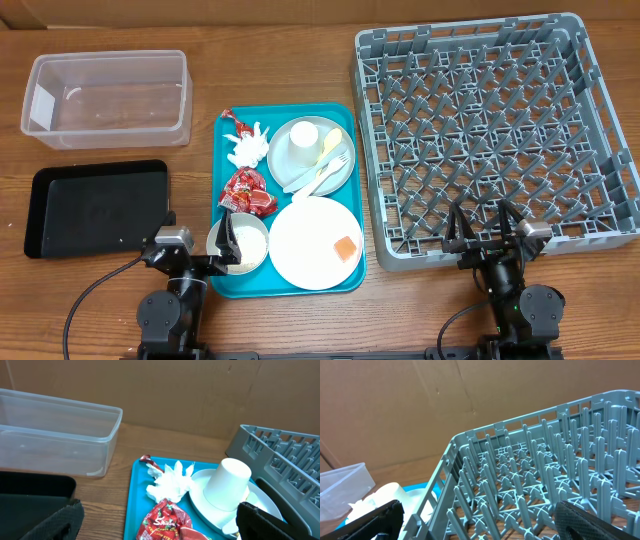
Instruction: Sort waste into correct bins and load items into the dishwasher rack
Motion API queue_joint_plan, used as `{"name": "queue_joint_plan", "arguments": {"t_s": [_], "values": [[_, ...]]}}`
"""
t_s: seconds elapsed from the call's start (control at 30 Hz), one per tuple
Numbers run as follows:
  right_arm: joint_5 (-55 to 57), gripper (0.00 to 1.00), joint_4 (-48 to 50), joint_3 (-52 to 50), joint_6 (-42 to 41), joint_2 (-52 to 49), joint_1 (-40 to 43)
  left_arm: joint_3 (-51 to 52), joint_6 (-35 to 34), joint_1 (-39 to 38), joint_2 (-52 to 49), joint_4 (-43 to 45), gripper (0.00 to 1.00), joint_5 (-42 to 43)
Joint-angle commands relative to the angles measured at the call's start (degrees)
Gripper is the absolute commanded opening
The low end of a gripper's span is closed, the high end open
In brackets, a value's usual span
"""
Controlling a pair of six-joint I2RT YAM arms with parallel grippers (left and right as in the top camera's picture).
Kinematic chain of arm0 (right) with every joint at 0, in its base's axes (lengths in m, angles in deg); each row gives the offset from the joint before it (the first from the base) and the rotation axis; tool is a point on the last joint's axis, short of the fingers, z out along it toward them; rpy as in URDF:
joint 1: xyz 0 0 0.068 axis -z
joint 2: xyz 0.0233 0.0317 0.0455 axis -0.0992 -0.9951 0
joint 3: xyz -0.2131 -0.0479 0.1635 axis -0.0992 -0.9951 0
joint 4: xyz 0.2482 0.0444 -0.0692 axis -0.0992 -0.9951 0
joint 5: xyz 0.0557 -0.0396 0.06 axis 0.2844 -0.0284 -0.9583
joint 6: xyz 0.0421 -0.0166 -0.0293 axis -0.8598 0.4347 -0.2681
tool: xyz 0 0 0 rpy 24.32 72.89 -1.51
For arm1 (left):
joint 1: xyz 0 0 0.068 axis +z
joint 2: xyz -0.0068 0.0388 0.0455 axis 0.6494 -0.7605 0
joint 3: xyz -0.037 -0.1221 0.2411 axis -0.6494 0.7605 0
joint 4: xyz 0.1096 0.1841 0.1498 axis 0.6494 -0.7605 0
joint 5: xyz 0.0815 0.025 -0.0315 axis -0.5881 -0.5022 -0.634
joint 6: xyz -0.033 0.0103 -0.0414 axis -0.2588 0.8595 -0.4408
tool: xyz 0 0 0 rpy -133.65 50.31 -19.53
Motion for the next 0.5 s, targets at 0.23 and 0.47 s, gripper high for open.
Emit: {"name": "queue_joint_plan", "arguments": {"t_s": [0.23, 0.47], "values": [[0.3, 1.0, 0.2, -0.6, 0.0, 0.5, 0.1, 0.4, -1.5, -0.3, 0.7, 0.4, 1.0, 1.2], [0.3, 1.0, 0.2, -0.6, 0.0, 0.5, 0.1, 0.3, -26.4, -0.4, 0.7, 1.8, 1.0, 17.8]]}}
